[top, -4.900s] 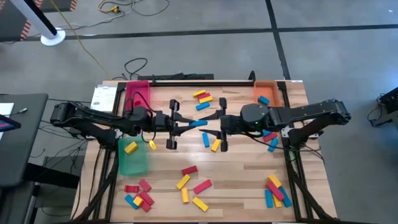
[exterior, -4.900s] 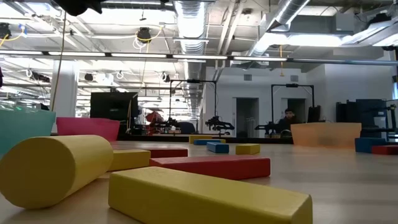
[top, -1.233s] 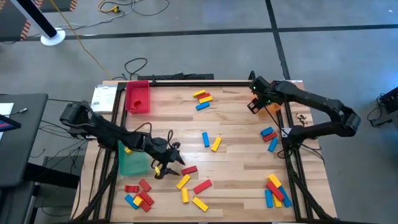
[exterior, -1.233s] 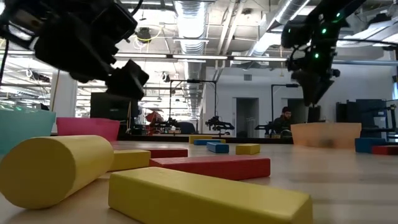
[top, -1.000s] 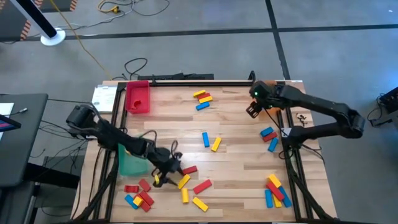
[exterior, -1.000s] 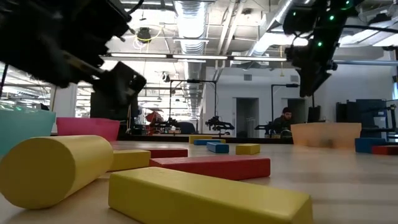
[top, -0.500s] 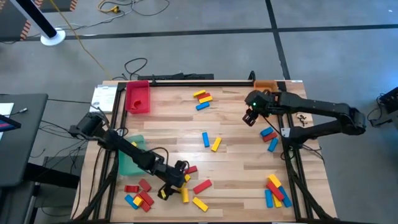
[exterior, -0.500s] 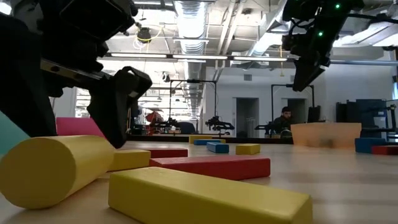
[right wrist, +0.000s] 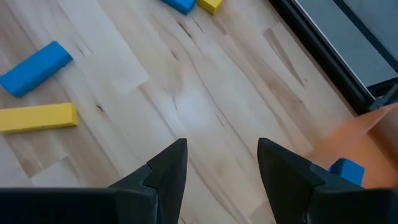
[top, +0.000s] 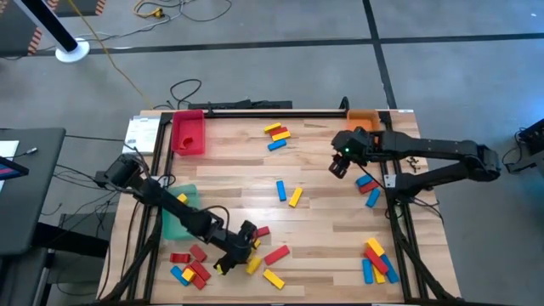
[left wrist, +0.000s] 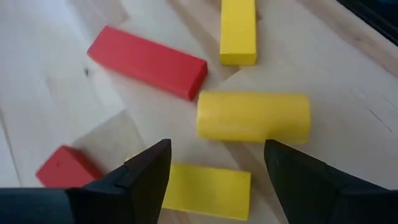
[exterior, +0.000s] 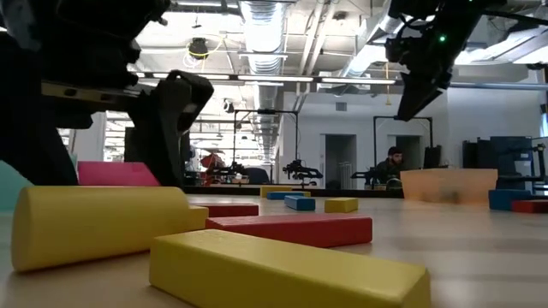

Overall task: Sort blocks
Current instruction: Put the yellow block into the green bin

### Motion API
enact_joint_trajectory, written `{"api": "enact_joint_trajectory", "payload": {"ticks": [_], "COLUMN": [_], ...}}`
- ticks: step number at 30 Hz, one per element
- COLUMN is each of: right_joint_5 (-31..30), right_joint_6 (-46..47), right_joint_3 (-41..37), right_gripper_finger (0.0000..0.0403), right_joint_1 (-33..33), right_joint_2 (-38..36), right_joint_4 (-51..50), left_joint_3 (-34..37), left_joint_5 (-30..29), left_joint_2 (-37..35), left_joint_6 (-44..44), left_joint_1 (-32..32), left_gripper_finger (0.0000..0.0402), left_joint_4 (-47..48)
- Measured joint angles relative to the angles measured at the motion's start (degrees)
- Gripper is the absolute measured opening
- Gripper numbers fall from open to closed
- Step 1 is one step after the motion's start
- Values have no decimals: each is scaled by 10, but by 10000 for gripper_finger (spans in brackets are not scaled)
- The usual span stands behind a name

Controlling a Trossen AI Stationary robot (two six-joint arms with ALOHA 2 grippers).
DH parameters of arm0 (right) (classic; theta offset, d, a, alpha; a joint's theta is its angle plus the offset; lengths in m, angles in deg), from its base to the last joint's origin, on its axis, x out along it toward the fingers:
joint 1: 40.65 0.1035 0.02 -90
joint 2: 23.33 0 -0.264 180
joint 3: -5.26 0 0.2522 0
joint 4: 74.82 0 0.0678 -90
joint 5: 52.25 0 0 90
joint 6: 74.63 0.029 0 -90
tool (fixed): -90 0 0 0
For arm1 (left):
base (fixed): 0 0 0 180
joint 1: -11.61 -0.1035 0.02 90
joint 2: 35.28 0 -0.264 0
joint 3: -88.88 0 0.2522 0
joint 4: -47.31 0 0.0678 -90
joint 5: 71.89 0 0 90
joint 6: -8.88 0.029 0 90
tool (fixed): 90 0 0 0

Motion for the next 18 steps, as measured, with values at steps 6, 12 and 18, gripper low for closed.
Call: {"api": "enact_joint_trajectory", "payload": {"ticks": [6,12,18], "right_joint_5": [-1,-1,46], "right_joint_6": [9,9,-9], "right_joint_3": [0,0,0], "right_gripper_finger": [207,207,207], "right_joint_1": [15,21,66], "right_joint_2": [0,0,7], "right_joint_4": [1,20,42], "left_joint_3": [-12,-55,-76], "left_joint_5": [1,0,-7], "left_joint_2": [0,0,-1], "left_joint_6": [-87,-82,-89], "left_joint_1": [-8,5,6], "left_gripper_finger": [251,251,251], "left_joint_4": [27,124,154]}}
